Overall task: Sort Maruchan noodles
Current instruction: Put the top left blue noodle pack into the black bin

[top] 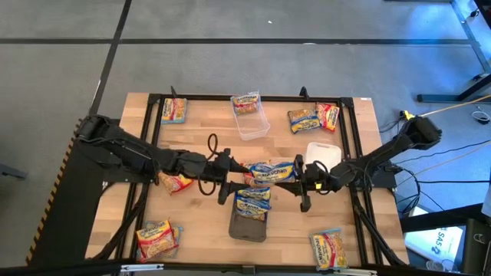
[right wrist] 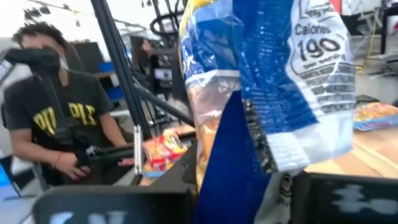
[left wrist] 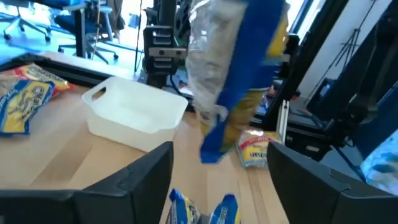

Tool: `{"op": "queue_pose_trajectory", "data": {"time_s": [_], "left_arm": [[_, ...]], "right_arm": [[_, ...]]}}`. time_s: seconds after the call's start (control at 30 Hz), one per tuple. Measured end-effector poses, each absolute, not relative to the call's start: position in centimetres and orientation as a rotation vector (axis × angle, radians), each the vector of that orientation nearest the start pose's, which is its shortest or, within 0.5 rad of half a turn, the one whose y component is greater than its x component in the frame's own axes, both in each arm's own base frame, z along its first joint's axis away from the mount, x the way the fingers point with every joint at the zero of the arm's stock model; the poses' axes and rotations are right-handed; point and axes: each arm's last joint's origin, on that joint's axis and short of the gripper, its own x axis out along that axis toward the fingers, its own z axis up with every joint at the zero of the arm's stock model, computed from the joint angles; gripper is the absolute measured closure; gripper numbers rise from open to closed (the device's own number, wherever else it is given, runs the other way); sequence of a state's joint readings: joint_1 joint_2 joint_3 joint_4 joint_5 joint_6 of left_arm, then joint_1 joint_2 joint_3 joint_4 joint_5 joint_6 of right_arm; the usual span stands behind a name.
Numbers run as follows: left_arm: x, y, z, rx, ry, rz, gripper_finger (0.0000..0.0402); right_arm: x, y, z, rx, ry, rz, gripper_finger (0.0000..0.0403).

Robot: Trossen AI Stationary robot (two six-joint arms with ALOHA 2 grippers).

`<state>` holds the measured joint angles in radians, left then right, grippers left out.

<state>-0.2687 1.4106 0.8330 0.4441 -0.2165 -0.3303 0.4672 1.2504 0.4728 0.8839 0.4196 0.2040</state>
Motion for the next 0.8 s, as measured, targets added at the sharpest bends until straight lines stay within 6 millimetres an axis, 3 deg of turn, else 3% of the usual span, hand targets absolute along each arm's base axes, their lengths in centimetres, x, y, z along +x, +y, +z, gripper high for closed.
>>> {"op": "queue_pose_trajectory", "data": {"time_s": [0.33, 0.6, 0.8], "left_arm": [[31.9, -8.1, 25.6, -0.27, 0.033, -0.045, 0.0133], [32.1, -8.1, 25.7, -0.226, 0.002, -0.03, 0.0135], [32.1, -8.1, 25.8, -0.205, -0.006, -0.029, 0.0186]], "right_arm": [[25.0, 9.8, 23.2, 0.283, -0.128, 0.081, 0.0354], [26.8, 10.5, 23.9, 0.256, -0.145, 0.052, 0.0354], [26.9, 10.5, 24.0, 0.255, -0.145, 0.041, 0.0354]]}}
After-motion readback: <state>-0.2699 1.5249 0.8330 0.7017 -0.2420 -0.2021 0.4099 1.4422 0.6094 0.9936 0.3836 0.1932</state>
